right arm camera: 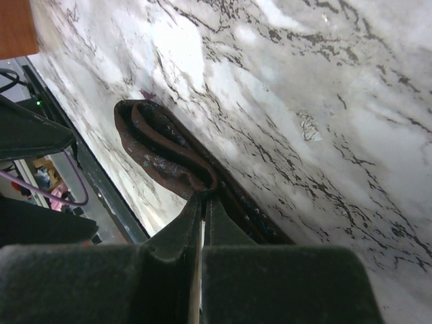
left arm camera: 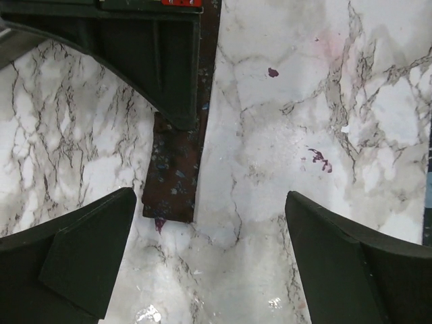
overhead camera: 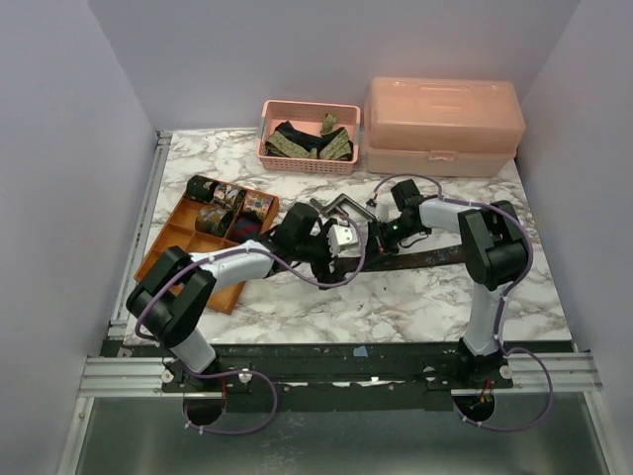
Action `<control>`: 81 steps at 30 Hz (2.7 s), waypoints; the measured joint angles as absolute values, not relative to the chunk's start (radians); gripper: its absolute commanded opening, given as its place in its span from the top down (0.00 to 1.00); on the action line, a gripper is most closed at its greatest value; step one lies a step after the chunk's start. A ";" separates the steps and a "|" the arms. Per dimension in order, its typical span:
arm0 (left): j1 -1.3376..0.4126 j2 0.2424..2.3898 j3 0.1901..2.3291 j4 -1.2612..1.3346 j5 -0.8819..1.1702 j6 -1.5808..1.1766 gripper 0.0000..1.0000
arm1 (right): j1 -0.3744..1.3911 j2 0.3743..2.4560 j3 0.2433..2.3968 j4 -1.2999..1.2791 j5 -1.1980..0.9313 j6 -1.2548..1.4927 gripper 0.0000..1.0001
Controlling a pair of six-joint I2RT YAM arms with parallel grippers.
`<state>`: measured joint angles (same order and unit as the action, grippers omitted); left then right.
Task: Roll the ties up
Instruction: Roll the tie at the center of the board.
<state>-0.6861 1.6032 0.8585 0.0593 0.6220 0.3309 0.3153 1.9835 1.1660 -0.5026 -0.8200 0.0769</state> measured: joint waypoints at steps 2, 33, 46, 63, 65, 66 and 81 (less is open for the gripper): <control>-0.703 1.610 0.853 0.085 0.599 0.349 0.07 | 0.315 1.988 1.166 -0.513 -0.825 0.070 1.00; -0.787 1.882 1.010 0.117 0.495 0.514 0.79 | 0.149 1.918 1.244 -0.789 -0.901 -0.126 0.77; -0.810 1.919 1.073 0.073 0.514 0.523 0.79 | -0.143 1.916 1.227 -0.861 -0.622 -0.276 0.86; -0.871 1.958 1.142 0.012 0.540 0.509 0.80 | -0.184 1.889 1.199 -0.859 -0.493 -0.289 0.84; -0.871 1.958 1.142 0.012 0.540 0.508 0.80 | -0.188 1.890 1.211 -0.861 -0.483 -0.293 0.82; -0.871 1.957 1.140 0.014 0.540 0.508 0.80 | -0.192 1.888 1.216 -0.866 -0.483 -0.298 0.82; -0.871 1.960 1.154 -0.010 0.540 0.509 0.79 | -0.341 1.921 1.333 -0.867 -0.375 -0.344 0.83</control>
